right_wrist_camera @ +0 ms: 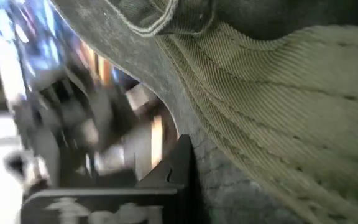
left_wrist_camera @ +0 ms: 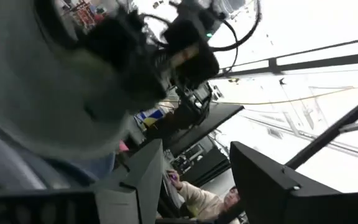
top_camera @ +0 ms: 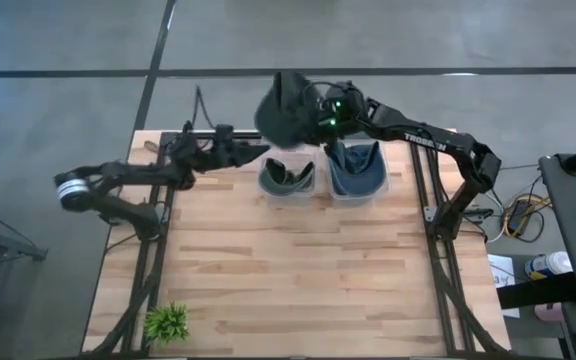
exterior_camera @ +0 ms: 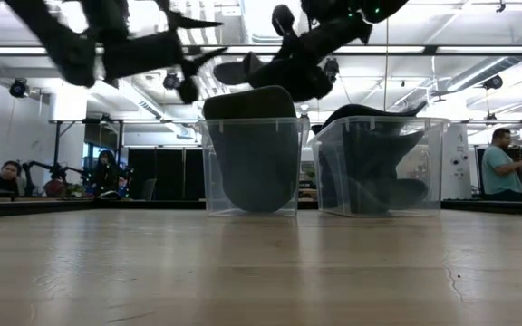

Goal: Pick & Place hat
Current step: Put the gray cap into the left transparent bin

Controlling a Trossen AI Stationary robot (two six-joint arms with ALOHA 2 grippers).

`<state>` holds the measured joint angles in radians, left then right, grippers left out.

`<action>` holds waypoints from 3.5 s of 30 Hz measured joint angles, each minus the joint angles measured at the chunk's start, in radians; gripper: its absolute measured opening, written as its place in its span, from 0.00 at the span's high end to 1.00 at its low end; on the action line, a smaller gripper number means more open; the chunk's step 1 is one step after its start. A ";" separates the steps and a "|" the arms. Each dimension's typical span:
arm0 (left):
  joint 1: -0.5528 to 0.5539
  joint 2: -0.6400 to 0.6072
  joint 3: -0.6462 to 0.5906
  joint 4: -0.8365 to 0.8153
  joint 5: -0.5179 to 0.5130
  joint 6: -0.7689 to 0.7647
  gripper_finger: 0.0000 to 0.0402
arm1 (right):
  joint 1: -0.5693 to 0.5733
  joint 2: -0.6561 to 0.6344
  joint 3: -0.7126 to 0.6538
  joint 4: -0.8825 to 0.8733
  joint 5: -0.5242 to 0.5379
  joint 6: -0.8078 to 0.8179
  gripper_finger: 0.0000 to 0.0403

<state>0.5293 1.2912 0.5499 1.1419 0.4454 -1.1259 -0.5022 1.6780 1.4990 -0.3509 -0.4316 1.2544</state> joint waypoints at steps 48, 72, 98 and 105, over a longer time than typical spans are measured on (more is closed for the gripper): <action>0.000 0.066 0.307 -1.040 -0.148 0.766 0.55 | 0.005 0.032 -0.074 -0.120 -0.448 0.119 0.71; -0.005 -0.027 0.307 -1.081 -0.197 0.786 0.55 | 0.006 0.182 -0.016 -0.092 -0.586 0.033 0.77; -0.010 -0.028 0.330 -1.081 -0.239 0.816 0.55 | -0.024 0.100 0.184 -0.667 0.066 -0.341 0.60; -0.010 -0.052 0.329 -1.196 -0.264 0.887 0.55 | -0.021 0.222 0.181 -0.496 0.063 -0.392 0.67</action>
<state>0.5194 1.2388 0.8793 -0.0544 0.1818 -0.2394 -0.5236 1.9000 1.6800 -0.8472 -0.3681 0.8627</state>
